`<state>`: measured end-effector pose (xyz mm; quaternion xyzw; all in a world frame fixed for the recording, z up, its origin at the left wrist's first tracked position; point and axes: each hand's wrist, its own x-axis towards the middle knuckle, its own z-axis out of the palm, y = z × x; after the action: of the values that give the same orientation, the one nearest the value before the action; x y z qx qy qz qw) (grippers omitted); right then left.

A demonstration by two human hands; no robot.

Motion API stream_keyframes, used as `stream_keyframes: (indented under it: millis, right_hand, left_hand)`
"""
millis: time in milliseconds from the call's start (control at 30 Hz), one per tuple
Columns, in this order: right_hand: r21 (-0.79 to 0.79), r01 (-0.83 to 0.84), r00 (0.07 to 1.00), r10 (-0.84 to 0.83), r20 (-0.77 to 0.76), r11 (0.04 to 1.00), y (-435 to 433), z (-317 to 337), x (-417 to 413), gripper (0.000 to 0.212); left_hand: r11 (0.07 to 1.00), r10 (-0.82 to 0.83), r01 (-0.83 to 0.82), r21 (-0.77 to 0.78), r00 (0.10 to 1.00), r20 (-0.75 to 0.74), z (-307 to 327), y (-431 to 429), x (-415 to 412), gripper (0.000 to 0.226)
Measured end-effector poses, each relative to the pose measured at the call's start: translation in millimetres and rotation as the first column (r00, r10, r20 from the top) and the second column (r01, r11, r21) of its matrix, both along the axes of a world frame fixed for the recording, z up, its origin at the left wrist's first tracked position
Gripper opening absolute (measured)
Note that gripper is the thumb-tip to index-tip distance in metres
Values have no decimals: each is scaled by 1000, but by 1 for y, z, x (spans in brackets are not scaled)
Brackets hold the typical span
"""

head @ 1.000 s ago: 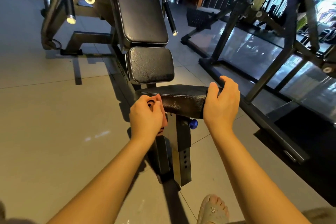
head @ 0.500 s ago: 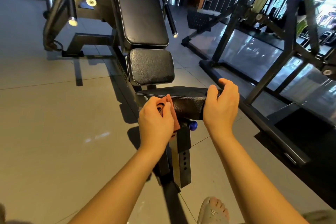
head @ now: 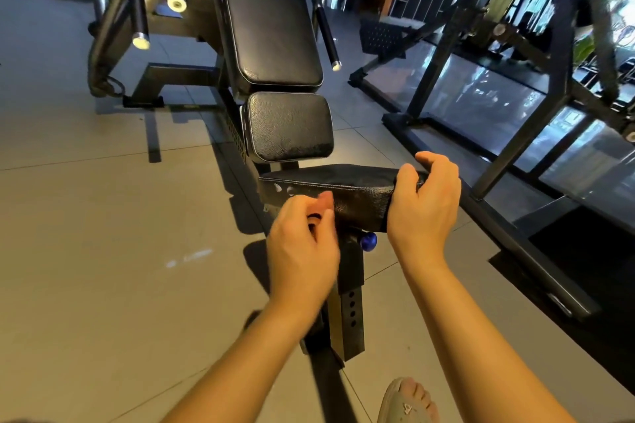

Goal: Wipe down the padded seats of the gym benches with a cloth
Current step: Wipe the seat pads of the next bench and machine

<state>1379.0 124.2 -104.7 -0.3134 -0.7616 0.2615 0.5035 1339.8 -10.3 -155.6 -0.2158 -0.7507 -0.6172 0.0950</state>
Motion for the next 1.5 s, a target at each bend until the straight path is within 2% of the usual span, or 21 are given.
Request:
stream_keyframes:
  millis: [100, 233, 300, 433, 500, 533, 633, 700, 767, 867, 933, 1000, 1067, 1133, 1233, 1300, 1367, 1433, 1500]
  right_hand:
    - [-1, 10, 1000, -10, -20, 1000, 1, -1, -1, 32]
    - [-6, 7, 1000, -7, -8, 1000, 0, 0, -1, 33]
    - [-6, 1, 1000, -1, -7, 1000, -2, 1, 0, 32]
    - [-7, -1, 1000, 1, -7, 1000, -2, 1, 0, 31]
    - [-11, 3, 1000, -3, -17, 1000, 0, 0, -1, 30]
    - [-12, 1, 1000, -1, -16, 1000, 0, 0, -1, 30]
    - [-7, -2, 1000, 2, -9, 1000, -1, 0, -1, 31]
    - [1, -1, 1000, 1, -4, 1000, -2, 1, 0, 30]
    - [-2, -3, 1000, 3, -3, 1000, -2, 1, 1, 30]
    - [-4, 3, 1000, -4, -16, 1000, -1, 1, 0, 30]
    - [-4, 10, 1000, -10, -22, 1000, 0, 0, -1, 29]
    - [-1, 4, 1000, -4, -18, 1000, 1, -1, -2, 25]
    - [13, 3, 1000, -3, -14, 1000, 0, -2, -2, 20]
    - [15, 7, 1000, -6, -14, 1000, -1, -1, 0, 20]
    - [5, 9, 1000, -9, -16, 1000, -2, 0, 0, 22]
    - [10, 13, 1000, -13, -22, 1000, -1, -1, -1, 22]
    - [12, 20, 999, -19, -37, 1000, 0, -2, -2, 20]
    - [14, 16, 999, -15, -31, 1000, 0, -2, -1, 21]
    - [20, 11, 1000, -10, -26, 1000, 0, -2, 0, 22]
  left_hand:
    - [998, -60, 62, 10, 993, -103, 5, 3, 8, 4]
    - [998, 27, -19, -66, 991, 127, -5, 3, -40, 6]
    - [994, 44, -29, -103, 989, 143, -2, 0, -42, 8]
    - [997, -67, 71, 40, 994, -90, 16, 0, 11, 4]
    - [994, -103, 109, 29, 982, -156, 16, 2, 16, 3]
    - [996, -87, 88, 7, 988, -130, 14, 3, 6, 3]
    - [993, 24, -8, -118, 990, 137, 0, 0, -40, 9]
    - [982, 52, -19, -187, 984, 172, -5, -5, -47, 9]
    - [993, 16, -6, -120, 996, 85, 3, -4, -26, 9]
    - [997, -76, 78, 16, 990, -122, 18, -1, 16, 5]
    - [995, -95, 100, 14, 978, -185, 18, 1, 17, 4]
    - [999, -36, 34, -16, 996, -80, 7, 2, -7, 7]
    - [996, 35, -24, -87, 992, 124, -10, 1, -40, 12]
    - [986, 65, -35, -161, 981, 185, -19, -5, -53, 13]
    - [996, 36, -34, -80, 999, 14, -3, -3, -22, 9]
    - [999, -38, 39, 6, 988, -146, 12, 2, 10, 4]
    - [994, -102, 110, 19, 968, -231, 16, 4, 21, 0]
    - [998, -63, 64, 5, 988, -141, 10, 4, 1, 3]
    - [997, -6, 15, -79, 994, 112, 0, 1, -33, 9]
